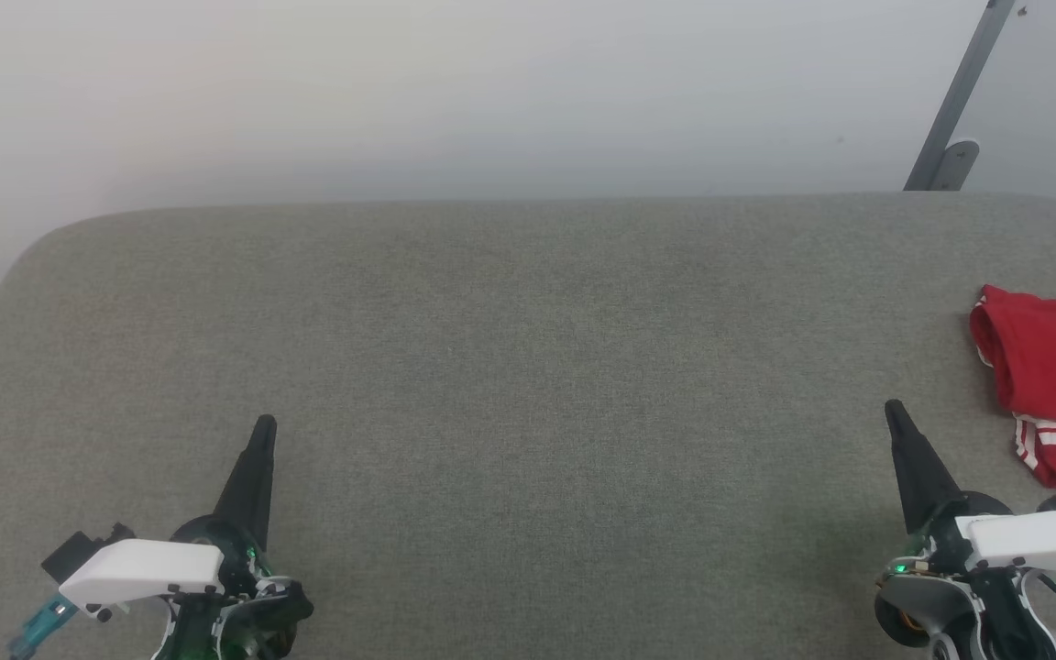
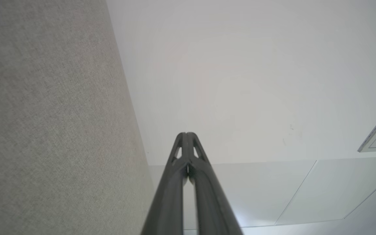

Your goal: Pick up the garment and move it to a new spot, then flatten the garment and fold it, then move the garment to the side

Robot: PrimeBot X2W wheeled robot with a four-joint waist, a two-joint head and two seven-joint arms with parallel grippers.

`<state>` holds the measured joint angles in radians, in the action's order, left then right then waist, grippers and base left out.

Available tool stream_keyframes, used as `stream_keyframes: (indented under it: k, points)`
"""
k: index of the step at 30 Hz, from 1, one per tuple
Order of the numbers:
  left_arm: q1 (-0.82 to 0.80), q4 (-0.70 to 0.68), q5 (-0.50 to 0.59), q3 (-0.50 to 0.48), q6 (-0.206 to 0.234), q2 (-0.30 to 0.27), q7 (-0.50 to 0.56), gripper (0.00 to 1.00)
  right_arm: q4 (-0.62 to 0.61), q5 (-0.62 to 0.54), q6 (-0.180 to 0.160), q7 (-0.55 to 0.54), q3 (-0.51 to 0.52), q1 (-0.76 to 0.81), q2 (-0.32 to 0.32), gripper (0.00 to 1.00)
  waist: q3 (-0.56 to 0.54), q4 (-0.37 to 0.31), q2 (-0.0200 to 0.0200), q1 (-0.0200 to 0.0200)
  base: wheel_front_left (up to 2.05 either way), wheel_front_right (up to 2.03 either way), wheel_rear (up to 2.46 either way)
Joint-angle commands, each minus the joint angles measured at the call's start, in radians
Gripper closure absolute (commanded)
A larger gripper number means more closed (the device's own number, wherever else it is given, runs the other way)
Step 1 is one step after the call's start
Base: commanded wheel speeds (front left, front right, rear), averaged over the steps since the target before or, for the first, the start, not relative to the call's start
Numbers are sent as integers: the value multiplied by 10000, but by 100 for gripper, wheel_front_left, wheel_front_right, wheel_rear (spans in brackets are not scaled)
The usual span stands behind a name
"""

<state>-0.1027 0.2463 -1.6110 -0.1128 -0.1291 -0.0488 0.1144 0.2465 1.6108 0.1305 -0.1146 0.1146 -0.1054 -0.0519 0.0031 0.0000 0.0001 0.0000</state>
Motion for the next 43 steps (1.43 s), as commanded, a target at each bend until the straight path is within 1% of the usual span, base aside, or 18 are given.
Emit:
stream_keyframes:
  k: [1,43]
  points:
    - [-124,-33,-36,-26,-29,12,30,100,-44,41,4,-19,-10,-63,31,100,0,0,-1,0,0,0,0]
    - [-125,-32,-37,-24,-29,11,29,100,-43,42,4,-18,-12,-62,31,100,0,0,-1,0,0,0,0]
